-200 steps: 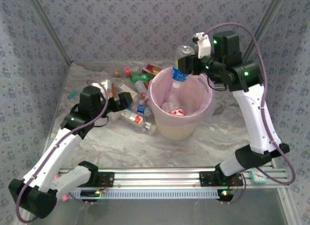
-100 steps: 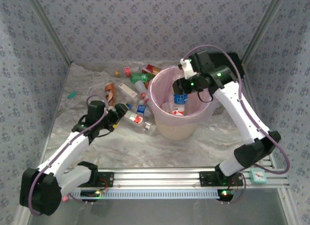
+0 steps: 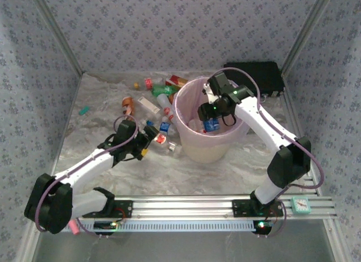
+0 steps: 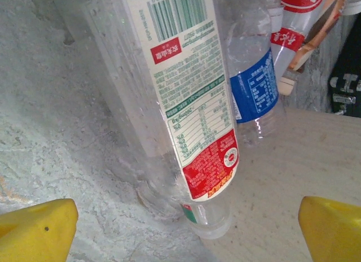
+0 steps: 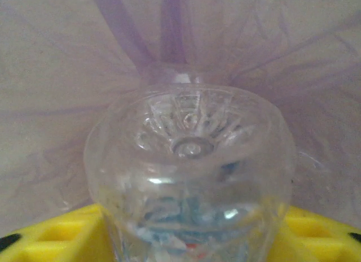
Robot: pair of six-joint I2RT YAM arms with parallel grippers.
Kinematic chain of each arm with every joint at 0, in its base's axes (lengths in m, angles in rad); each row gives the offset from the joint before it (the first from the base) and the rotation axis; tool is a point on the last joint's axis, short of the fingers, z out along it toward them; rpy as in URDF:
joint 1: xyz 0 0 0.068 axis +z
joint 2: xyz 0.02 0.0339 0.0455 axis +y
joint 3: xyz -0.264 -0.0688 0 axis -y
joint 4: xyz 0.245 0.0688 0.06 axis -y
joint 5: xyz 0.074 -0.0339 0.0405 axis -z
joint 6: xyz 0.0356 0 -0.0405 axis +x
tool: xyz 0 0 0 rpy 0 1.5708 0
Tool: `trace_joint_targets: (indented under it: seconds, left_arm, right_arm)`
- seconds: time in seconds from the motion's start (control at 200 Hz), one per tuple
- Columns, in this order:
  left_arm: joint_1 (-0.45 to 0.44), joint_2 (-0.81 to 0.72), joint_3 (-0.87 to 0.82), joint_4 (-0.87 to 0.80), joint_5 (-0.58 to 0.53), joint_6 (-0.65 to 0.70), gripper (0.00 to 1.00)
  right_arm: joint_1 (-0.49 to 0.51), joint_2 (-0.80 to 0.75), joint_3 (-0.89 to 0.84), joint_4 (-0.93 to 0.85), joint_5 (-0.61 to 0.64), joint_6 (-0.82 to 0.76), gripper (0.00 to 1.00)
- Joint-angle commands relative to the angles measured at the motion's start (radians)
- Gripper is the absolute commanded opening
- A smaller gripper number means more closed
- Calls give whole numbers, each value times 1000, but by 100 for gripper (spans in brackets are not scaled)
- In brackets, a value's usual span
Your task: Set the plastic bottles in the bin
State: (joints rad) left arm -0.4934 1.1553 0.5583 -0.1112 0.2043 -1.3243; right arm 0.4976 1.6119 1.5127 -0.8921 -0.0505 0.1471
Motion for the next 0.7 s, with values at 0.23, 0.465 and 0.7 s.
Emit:
trace_joint_targets:
  seconds: [0.23, 0.465, 0.7]
  left_arm:
    - [-134, 105, 71, 32, -94, -172, 100]
    - [-233, 180, 104, 69, -152, -280, 99]
    - [-278, 289, 144, 134, -163, -354, 94]
  right_arm:
    - [6, -120, -7, -19, -22, -30, 100]
    - [-1, -253, 33, -45, -38, -38, 100]
    - [-9, -371, 25, -12, -71, -34, 100]
